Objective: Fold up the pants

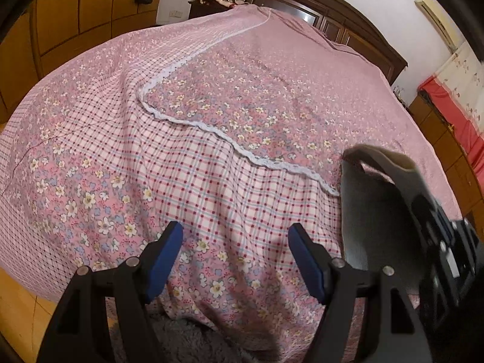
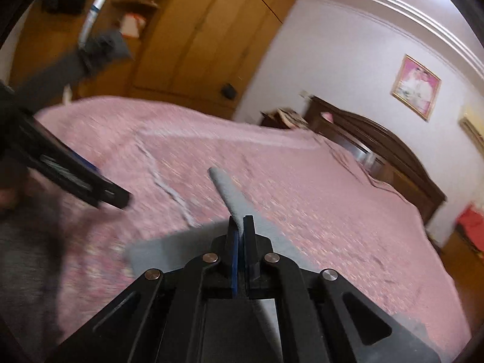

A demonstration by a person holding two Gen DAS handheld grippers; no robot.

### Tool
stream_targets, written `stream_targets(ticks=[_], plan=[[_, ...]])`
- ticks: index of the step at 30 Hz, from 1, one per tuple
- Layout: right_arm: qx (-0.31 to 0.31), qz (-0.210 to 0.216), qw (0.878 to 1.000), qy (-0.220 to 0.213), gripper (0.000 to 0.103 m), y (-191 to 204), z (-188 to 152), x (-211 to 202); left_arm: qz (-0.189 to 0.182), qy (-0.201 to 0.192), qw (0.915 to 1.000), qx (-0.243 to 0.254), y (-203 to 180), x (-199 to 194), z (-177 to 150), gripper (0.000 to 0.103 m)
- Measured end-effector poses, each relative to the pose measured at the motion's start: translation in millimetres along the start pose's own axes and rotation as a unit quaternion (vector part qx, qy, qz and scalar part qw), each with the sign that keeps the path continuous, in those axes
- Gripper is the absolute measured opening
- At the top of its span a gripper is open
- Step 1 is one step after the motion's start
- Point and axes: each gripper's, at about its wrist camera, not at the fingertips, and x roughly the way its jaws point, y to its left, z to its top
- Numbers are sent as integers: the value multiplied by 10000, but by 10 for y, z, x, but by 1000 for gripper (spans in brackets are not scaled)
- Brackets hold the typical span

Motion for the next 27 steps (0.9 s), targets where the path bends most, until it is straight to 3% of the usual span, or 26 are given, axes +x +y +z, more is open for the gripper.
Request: stream_targets(ticks=[7, 27], plan=[[276, 580, 9979, -81, 3, -95, -90, -53, -19, -25, 10000, 16, -6, -7, -18, 76], [-119, 1053, 9943, 81, 3, 115, -215, -75, -75, -33, 9999, 64, -64, -26, -8, 76]])
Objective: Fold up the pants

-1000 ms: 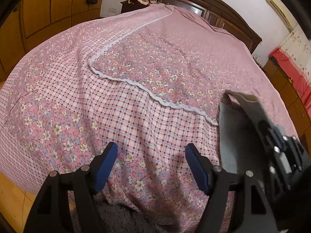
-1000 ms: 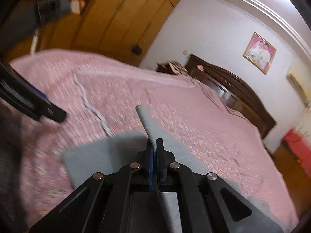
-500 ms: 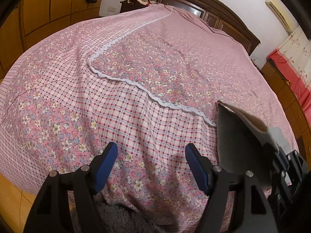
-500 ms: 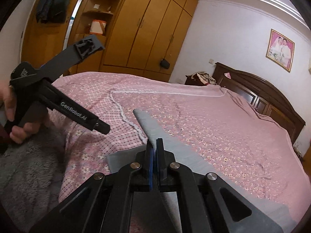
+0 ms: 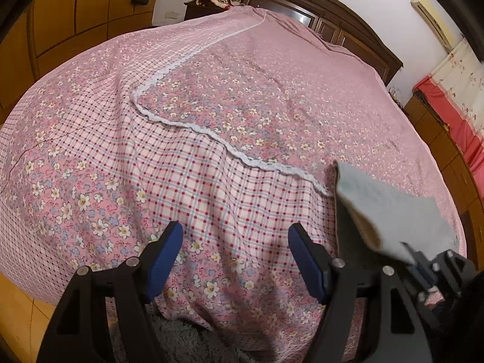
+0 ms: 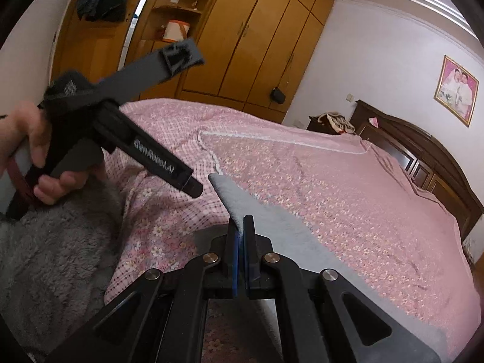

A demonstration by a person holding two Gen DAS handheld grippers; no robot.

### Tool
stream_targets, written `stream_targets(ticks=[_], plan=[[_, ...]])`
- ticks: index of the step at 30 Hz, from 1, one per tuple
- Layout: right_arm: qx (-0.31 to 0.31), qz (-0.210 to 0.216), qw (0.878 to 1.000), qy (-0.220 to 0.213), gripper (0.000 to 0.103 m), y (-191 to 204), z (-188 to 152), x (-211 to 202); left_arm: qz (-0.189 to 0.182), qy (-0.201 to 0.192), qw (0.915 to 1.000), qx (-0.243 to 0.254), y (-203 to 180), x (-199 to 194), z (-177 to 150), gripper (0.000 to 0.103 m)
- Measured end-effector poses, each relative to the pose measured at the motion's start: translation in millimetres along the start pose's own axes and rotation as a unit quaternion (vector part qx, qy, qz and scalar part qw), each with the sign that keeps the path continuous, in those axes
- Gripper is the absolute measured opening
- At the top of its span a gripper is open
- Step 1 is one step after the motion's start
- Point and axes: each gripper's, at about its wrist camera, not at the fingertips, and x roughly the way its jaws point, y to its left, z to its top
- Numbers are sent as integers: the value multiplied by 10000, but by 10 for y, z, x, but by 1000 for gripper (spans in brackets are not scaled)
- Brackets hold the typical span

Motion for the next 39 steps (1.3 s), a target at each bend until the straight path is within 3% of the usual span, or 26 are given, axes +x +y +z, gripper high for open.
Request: stream_targets(ticks=[4, 9, 17, 21, 24, 27, 32, 36, 39], plan=[[12, 29, 10000, 75, 4, 80, -43, 60, -17, -17, 10000, -18, -20, -1, -1, 76], [184, 252, 9990, -321, 30, 174, 70, -103, -5, 19, 10000, 0, -40, 17, 3, 76], [1012, 299, 9940, -305, 31, 18, 94, -313, -14, 6, 9999, 159, -152, 28, 18, 76], [1763, 106, 9843, -1, 31, -218, 20, -449, 116, -131, 9991, 397, -315, -22, 30, 76], [2692, 139, 9624, 332, 31, -516, -114, -541, 47, -227, 9984, 524, -535, -64, 10, 76], [3513, 130, 9356, 337, 31, -843, -290, -702, -191, -224, 9979, 570, -788, -49, 8, 76], [4368, -175, 8988, 340, 31, -1294, -570, -967, -122, -380, 9916, 1229, -1380, 8, -25, 76], [5041, -186, 8630, 277, 31, -1640, -840, -1153, -338, -430, 9868, 1524, -1776, 96, -87, 76], [5227, -269, 8503, 553, 31, -1872, -1011, -1332, -430, -331, 9830, 1754, -1978, 209, -83, 76]])
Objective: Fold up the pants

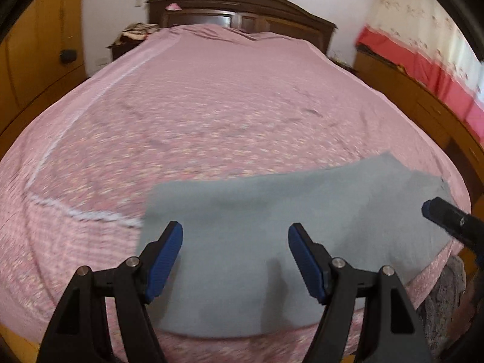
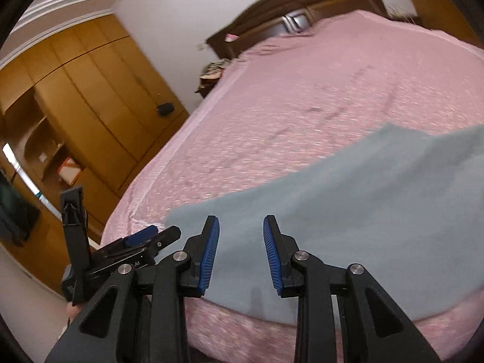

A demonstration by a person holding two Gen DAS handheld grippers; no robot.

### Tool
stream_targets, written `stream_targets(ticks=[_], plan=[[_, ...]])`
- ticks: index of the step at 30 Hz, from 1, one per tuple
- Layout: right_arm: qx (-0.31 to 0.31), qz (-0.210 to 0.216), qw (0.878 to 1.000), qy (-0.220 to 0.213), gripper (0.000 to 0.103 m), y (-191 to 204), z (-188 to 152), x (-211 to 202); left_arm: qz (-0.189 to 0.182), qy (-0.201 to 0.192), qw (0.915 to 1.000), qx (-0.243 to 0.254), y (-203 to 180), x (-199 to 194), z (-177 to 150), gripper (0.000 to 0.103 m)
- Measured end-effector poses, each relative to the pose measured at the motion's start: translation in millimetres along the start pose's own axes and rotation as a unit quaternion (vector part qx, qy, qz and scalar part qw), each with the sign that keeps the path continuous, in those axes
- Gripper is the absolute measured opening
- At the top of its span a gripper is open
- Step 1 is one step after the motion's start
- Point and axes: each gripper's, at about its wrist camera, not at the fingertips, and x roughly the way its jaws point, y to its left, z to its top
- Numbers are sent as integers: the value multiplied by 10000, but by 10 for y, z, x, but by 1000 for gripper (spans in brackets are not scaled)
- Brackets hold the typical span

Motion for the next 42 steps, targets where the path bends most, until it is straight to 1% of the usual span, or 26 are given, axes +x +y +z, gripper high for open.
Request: stream_targets(ticks=[1, 2, 4, 6, 7, 10, 12, 13, 15, 16, 17, 18, 20, 24, 27, 28, 30, 33, 35, 37, 41, 42], plan=[[204, -144, 9996, 134, 31, -114, 39, -94, -49, -48, 10000, 70, -62, 46, 26, 76], [454, -121, 9987, 218, 31, -228, 78, -194, -84, -89, 9999, 102, -80, 64, 28, 76], [1027, 284, 9942, 146, 31, -507, 192, -476, -152, -149, 9997, 102, -65, 135, 43, 76], [1366, 495, 9894, 0, 31, -777, 305, -701, -357, -194, 9992, -59, 11, 244, 59, 76], [1497, 557, 9871, -100, 31, -966, 369, -830, -401, -209, 9989, -115, 18, 255, 40, 76], [1815, 385, 9818, -394, 31, -1572, 417, -1161, -485, -176, 9977, -439, 197, 383, -2, 76], [2211, 274, 9741, -390, 31, -2047, 354, -1319, -575, -202, 9965, -576, 301, 398, -42, 76], [2471, 173, 9680, -397, 31, -2311, 304, -1414, -610, -245, 9958, -637, 348, 401, -72, 76], [2771, 10, 9596, -495, 31, -2659, 250, -1538, -623, -272, 9955, -660, 375, 406, -91, 76], [2910, -160, 9550, -542, 31, -2852, 220, -1612, -610, -291, 9957, -640, 382, 396, -101, 76], [2964, -253, 9532, -542, 31, -2962, 222, -1654, -583, -314, 9960, -608, 374, 398, -106, 76], [3011, -310, 9516, -537, 31, -3033, 202, -1670, -566, -321, 9962, -581, 362, 403, -111, 76], [3039, -255, 9510, -514, 31, -3123, 151, -1678, -475, -309, 9975, -427, 325, 432, -128, 76], [2758, -284, 9596, -478, 31, -3152, 114, -1701, -324, -323, 9986, -270, 270, 470, -145, 76], [2793, -181, 9584, -568, 31, -3214, 84, -1720, -269, -335, 9988, -227, 256, 495, -157, 77], [2820, -209, 9579, -492, 31, -3300, -34, -1802, -262, -340, 9988, -225, 248, 487, -161, 77], [2880, -236, 9564, -417, 31, -3369, -49, -1827, -279, -350, 9987, -247, 255, 491, -162, 77], [2720, -270, 9606, -511, 31, -3363, -90, -1941, -303, -368, 9985, -258, 270, 460, -187, 77], [2566, -376, 9649, -416, 31, -3339, -132, -1971, -269, -357, 9987, -235, 264, 480, -186, 77], [2461, -371, 9680, -326, 31, -3313, -167, -1912, -228, -357, 9989, -203, 253, 482, -197, 78], [2501, -368, 9674, -170, 31, -3367, -197, -1768, -112, -357, 9993, -36, 199, 500, -209, 80], [2503, -332, 9674, -179, 31, -3309, -192, -1732, -108, -355, 9993, -23, 189, 500, -214, 80]])
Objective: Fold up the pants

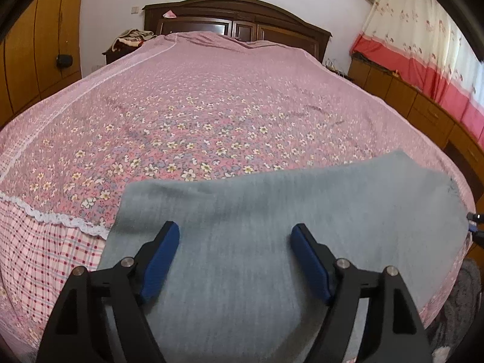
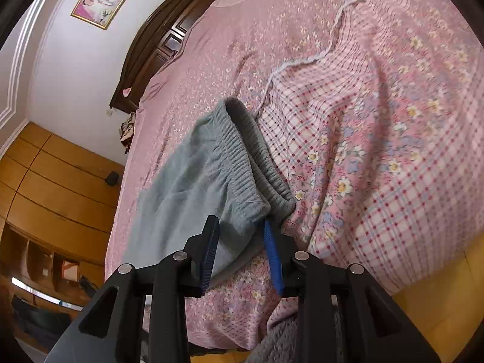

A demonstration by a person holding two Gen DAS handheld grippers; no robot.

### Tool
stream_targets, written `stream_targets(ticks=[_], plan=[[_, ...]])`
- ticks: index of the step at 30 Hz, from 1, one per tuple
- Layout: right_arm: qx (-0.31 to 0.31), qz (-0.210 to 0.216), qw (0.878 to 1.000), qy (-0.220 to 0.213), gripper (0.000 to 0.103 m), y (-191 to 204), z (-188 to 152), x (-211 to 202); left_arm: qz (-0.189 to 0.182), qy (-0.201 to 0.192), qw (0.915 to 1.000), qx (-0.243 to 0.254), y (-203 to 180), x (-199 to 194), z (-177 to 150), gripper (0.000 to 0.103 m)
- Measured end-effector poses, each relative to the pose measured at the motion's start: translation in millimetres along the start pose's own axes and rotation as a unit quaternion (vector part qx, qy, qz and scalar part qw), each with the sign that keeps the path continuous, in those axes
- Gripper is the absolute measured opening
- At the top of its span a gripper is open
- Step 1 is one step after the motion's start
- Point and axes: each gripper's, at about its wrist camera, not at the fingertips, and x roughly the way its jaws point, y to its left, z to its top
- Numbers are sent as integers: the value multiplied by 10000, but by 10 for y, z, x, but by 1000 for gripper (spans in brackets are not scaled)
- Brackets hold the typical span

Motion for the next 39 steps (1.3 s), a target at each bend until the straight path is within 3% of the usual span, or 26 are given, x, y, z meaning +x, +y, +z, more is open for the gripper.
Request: stream_targets(ticks=[3, 4, 5, 16, 20, 22, 25, 28, 34, 39], plan=[[-31, 118, 9999, -30, 31, 11, 15, 40, -24, 1, 10000, -23, 18, 7, 2, 80], [-55, 69, 9999, -62, 27, 30, 32, 59, -34, 2, 10000, -40, 26, 9, 0, 80], [-35, -13, 9999, -98, 10, 32, 43, 73, -35, 4, 10000, -38, 30, 13, -1, 80], [-693, -438, 9961, -313, 9, 252, 123, -194, 12, 8, 10000, 93, 16, 28, -20, 81], [-730, -761, 9944, -15, 9, 208, 143, -13, 37, 16, 9999, 126, 19, 36, -21, 81], [-690, -689, 9952, 72, 10, 161, 154, 63, 49, 16, 9999, 140, 10, 37, -24, 81], [-605, -328, 9975, -179, 21, 132, 163, -61, 48, 13, 9999, 143, 2, 37, -21, 81], [-741, -453, 9955, -388, 41, 128, 193, -223, 54, 16, 9999, 145, -8, 52, -8, 82], [-609, -27, 9980, -148, 53, -8, 283, -195, 52, 13, 9999, 146, -12, 52, -17, 82], [-587, -75, 9982, -113, 53, -43, 255, -31, 38, 14, 9999, 148, -5, 48, -20, 82]])
